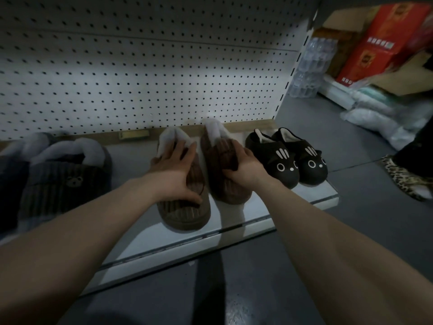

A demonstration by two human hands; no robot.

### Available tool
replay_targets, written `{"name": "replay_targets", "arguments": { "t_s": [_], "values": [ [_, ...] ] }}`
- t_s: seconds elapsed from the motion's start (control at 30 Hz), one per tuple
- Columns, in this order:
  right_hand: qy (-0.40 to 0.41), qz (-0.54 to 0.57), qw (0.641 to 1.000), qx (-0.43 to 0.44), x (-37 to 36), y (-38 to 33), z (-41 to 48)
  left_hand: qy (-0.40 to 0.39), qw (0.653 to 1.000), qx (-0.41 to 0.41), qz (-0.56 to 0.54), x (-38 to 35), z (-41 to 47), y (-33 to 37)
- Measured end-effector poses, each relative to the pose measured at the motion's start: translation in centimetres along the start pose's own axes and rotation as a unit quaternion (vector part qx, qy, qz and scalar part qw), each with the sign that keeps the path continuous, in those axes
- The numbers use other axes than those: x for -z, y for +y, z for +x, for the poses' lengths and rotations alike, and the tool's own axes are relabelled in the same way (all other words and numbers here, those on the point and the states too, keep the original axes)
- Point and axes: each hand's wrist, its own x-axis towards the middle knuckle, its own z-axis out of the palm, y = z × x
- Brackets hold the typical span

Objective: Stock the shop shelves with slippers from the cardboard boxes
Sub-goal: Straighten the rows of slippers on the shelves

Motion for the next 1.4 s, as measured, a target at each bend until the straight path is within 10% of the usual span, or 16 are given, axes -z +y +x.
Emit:
{"name": "replay_targets", "arguments": {
  "t_s": [1.4],
  "values": [
    [0.012,0.007,1.000,0.002,-3.0,0.0,3.0,0.025,0.995,-0.013,-0.094,-2.5,3.3,-3.4]
  ]
}}
